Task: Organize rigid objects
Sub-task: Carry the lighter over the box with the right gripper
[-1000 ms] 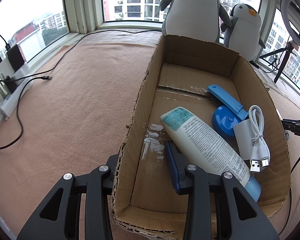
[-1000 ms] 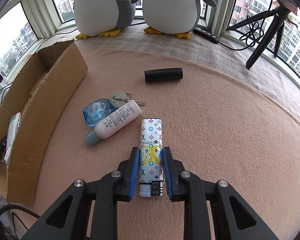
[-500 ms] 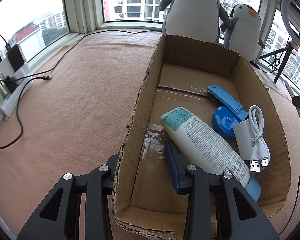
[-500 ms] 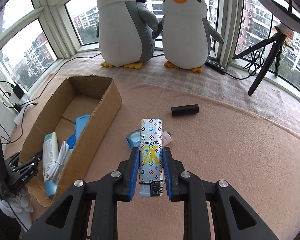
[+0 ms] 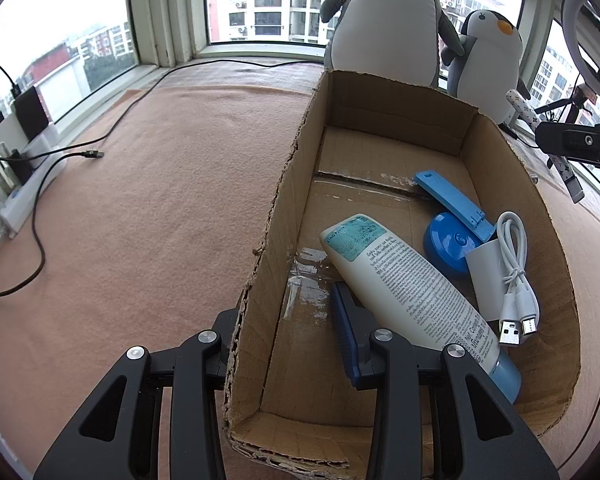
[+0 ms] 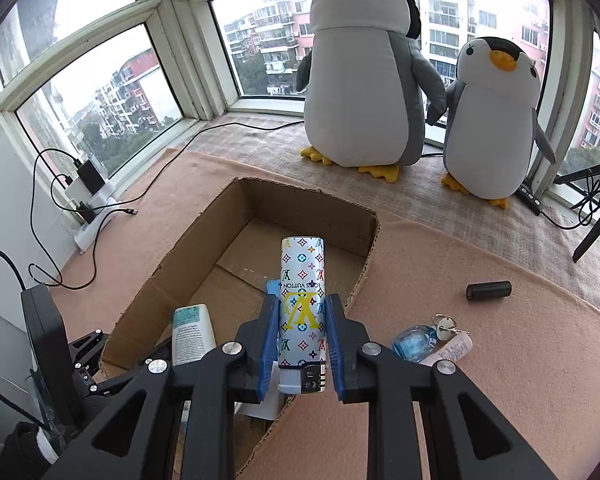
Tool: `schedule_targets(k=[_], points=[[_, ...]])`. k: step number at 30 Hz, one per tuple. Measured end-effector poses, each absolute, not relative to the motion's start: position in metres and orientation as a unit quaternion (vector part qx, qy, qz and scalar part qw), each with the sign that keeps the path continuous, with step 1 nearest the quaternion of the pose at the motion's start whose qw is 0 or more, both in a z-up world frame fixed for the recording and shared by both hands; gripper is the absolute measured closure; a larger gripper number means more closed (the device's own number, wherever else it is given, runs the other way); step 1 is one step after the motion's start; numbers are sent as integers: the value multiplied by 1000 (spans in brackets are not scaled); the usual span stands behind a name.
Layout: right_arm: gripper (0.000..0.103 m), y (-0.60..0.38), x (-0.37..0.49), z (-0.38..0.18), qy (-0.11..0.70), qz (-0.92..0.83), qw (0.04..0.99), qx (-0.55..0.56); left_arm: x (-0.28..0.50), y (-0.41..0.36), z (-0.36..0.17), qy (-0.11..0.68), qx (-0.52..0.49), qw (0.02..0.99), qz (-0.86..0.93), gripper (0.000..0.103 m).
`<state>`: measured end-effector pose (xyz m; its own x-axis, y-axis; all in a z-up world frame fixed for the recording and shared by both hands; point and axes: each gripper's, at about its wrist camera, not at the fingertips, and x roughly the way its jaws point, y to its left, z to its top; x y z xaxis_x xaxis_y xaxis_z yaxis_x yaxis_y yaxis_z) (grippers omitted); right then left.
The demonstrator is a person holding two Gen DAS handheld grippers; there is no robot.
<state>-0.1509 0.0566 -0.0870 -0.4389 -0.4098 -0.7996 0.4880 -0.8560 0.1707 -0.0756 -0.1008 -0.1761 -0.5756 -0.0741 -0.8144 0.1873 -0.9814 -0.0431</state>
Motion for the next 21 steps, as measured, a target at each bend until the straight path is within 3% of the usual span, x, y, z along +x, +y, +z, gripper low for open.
schedule_targets(k=[21], points=[[82,21,-148,-106,84,-835,281,466,-76,-101,-176,63,455,74,-885,67]])
